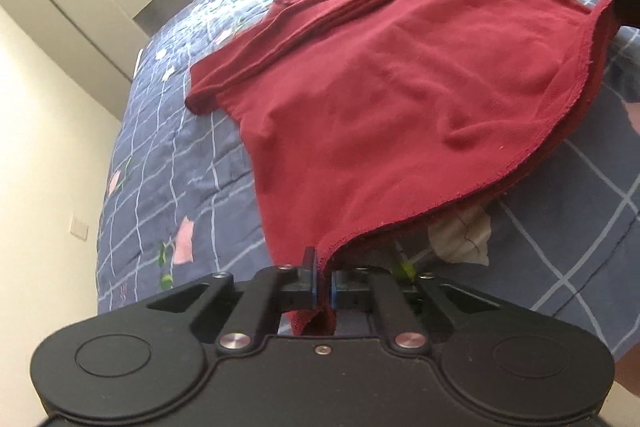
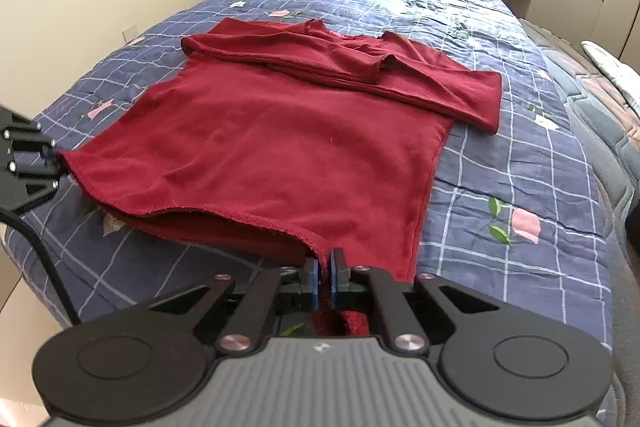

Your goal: Fold small clothes

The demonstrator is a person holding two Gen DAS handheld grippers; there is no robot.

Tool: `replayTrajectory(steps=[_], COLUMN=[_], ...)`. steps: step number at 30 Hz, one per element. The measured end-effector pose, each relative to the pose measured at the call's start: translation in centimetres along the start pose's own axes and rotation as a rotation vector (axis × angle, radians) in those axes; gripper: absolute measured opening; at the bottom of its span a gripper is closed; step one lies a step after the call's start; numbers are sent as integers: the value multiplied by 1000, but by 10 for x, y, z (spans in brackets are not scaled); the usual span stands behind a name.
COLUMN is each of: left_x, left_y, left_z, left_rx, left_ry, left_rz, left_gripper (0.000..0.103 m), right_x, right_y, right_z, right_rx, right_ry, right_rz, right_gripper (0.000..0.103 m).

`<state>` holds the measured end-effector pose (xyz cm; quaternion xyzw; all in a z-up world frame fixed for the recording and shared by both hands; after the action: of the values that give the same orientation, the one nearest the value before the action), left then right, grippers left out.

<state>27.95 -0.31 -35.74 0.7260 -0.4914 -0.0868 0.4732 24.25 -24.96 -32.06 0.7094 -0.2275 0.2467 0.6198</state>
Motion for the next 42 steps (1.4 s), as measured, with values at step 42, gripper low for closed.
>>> replayTrajectory(steps=[42], left_x=[24], left_y=[158], left_z=[-40], left_rx=[-161], left_ry=[346], left_rz=[-11], left_gripper=[5], right_x=[56], right_y=[115], right_z=[15], right_rx=[-36], right_ry=[-73], right_rz=[14], right_gripper=[5])
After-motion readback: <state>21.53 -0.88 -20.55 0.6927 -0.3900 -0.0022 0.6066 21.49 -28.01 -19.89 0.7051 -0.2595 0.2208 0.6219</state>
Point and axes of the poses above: each gripper's, at about its wrist camera, not at the fingertips, and y roughly against the way its jaws point, z to its right, x to its top, the point moved 10 cm from there along -y, roughly the way its jaws point, and after that the axes turned 14 degrees about -y, right-handed, at the moved point
